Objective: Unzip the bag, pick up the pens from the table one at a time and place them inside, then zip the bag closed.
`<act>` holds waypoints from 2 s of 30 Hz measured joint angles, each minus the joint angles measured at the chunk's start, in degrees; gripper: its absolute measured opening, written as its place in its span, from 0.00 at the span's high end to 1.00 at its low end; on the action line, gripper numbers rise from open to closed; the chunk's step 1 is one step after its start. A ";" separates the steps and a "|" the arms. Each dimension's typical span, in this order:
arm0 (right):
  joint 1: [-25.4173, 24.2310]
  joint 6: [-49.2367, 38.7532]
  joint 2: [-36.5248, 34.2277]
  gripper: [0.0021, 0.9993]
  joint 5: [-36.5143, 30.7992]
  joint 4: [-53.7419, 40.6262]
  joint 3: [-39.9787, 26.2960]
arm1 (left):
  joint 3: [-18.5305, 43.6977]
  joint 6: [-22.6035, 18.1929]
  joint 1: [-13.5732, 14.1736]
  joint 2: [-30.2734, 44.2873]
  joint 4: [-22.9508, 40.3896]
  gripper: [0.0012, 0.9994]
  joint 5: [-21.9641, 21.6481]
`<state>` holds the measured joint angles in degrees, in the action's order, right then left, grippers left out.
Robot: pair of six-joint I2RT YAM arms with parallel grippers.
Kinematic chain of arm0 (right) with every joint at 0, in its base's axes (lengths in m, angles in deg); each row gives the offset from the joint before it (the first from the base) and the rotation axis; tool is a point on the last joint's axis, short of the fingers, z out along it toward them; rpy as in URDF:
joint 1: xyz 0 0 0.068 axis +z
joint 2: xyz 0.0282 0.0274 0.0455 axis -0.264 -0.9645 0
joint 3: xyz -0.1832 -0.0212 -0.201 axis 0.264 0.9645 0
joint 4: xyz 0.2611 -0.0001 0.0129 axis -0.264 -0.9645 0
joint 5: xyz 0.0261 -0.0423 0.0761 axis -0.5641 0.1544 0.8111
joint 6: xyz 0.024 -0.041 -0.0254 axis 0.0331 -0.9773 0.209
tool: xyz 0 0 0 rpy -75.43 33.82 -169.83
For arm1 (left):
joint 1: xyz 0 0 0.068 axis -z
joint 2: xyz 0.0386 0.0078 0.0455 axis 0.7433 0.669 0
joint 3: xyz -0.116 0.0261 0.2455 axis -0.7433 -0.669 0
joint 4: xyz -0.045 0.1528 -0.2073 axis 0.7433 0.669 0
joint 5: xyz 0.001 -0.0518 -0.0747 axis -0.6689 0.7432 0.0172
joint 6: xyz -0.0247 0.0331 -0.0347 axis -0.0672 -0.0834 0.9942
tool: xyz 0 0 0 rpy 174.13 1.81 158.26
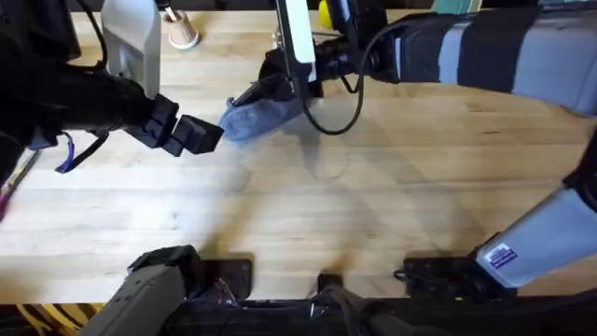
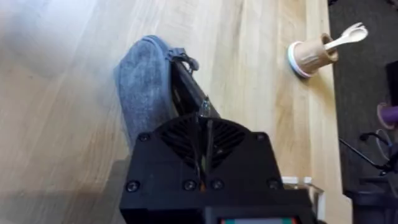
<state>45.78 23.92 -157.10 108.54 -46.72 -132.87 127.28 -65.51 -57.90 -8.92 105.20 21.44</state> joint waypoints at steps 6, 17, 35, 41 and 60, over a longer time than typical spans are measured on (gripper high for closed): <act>0.00 -2.25 -0.52 0.97 2.15 -4.83 -0.02 | 0.00 0.00 0.00 -0.02 0.00 0.01 0.00; 0.87 -2.67 -4.40 0.97 2.58 -3.57 -0.55 | 0.00 0.01 0.00 -0.01 0.00 0.01 0.01; 0.89 -0.66 -7.18 0.01 2.58 -2.68 -0.68 | 0.00 -0.34 0.00 0.00 0.00 0.01 0.00; 0.18 11.46 -4.42 0.01 2.97 -3.25 -0.68 | -0.06 -4.68 -0.36 0.00 -0.04 0.01 0.04; -4.72 80.83 2.77 0.01 5.60 -2.44 -0.68 | -4.92 -29.87 -17.91 13.43 -3.50 0.01 20.34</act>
<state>41.06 104.75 -154.33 114.14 -49.16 -133.55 122.36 -95.37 -75.81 4.51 101.70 41.78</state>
